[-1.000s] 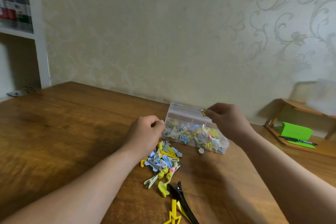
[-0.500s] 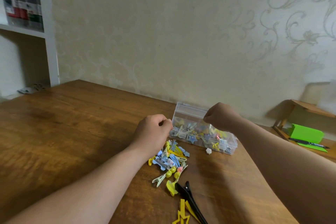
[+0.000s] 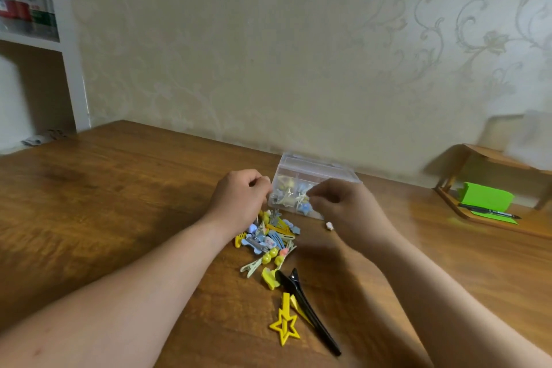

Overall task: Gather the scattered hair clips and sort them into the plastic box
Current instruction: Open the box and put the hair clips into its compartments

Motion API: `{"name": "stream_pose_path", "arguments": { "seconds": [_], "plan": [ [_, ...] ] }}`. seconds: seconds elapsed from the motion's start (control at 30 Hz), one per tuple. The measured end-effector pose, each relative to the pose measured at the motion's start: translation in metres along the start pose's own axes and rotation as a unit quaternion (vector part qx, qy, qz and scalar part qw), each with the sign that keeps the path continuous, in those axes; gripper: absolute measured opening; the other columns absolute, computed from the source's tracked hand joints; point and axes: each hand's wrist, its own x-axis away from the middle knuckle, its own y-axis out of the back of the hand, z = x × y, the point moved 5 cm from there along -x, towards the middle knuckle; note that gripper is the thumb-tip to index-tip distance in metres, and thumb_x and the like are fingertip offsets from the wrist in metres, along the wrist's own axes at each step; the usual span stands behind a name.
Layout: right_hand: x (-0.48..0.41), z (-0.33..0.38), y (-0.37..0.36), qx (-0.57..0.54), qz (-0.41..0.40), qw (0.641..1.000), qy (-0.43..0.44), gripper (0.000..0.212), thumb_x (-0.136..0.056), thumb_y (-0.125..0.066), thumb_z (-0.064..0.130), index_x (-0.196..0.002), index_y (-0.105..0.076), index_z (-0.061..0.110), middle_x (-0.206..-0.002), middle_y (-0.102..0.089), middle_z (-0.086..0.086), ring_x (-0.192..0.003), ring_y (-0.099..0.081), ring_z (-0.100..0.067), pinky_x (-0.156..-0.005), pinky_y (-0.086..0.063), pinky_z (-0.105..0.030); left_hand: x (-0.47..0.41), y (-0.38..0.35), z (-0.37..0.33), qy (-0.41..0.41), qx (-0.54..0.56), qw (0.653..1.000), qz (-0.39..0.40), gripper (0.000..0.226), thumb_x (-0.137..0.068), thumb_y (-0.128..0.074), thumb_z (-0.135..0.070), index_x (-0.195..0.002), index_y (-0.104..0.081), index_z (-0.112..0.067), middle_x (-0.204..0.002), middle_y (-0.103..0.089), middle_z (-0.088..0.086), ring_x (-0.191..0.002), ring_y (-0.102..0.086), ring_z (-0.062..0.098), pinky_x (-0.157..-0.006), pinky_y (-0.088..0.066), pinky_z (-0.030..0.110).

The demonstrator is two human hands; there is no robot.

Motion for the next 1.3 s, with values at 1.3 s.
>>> {"name": "stream_pose_path", "arguments": {
  "seconds": [1.3],
  "plan": [
    [0.021, -0.016, -0.021, 0.025, 0.133, 0.991, -0.011, 0.008, -0.1, -0.07, 0.033, -0.108, -0.067, 0.033, -0.098, -0.071, 0.008, -0.089, -0.068, -0.007, -0.075, -0.055, -0.021, 0.003, -0.001, -0.003, 0.007, -0.005, 1.0, 0.007, 0.032, -0.106, -0.057, -0.029, -0.083, -0.077, -0.021, -0.075, -0.073, 0.001, -0.081, -0.071, 0.031, -0.08, -0.06, 0.047]
  ]
}}
